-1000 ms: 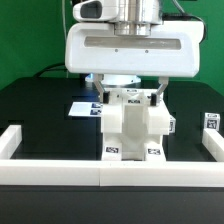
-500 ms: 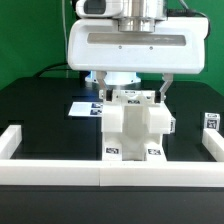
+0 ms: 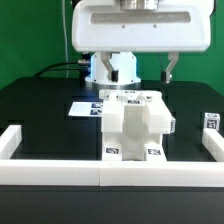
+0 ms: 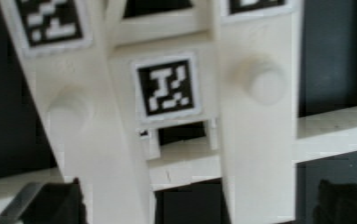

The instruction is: Assemble chair

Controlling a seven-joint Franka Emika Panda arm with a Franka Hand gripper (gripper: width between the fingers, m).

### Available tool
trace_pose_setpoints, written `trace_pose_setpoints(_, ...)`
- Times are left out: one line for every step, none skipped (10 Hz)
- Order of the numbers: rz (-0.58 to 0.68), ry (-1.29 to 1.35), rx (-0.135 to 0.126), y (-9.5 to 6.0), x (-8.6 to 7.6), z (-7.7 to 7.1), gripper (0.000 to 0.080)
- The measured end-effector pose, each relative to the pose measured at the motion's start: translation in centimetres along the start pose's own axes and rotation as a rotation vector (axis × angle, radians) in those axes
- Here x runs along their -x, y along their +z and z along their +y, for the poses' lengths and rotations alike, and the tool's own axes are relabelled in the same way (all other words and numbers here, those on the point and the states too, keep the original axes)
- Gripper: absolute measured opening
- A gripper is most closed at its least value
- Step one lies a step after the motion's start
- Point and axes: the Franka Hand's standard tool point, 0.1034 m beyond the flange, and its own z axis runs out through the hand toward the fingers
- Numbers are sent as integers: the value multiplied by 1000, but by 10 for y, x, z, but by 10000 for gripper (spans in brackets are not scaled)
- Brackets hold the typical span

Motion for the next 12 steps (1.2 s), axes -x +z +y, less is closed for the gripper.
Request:
trace_pose_setpoints(-5, 39, -7, -4, 12, -6, 649)
trace_pose_setpoints(-13, 97, -15, -7, 25, -19, 649)
trace_pose_setpoints(-23, 143, -19, -7, 36, -33, 649)
trace_pose_setpoints(-30, 187, -19, -5, 42, -46, 649)
trace_pose_setpoints(-34, 185, -20, -3, 47, -57, 649)
trace_pose_setpoints(-33, 176, -19, -3, 45, -53, 649)
trace_pose_setpoints(-33, 178, -18, -3, 45, -52, 649)
trace_pose_setpoints(-33, 177, -18, -3, 45, -53, 649)
trace_pose_setpoints(-34, 178, -18, -3, 46, -53, 649)
trace_pose_setpoints(-52, 259, -27, -1, 57, -57, 649)
trace_pose_setpoints(-61, 325, -29, 3, 75, -69, 649)
trace_pose_setpoints(-80, 338, -25, 9, 102, -88, 649)
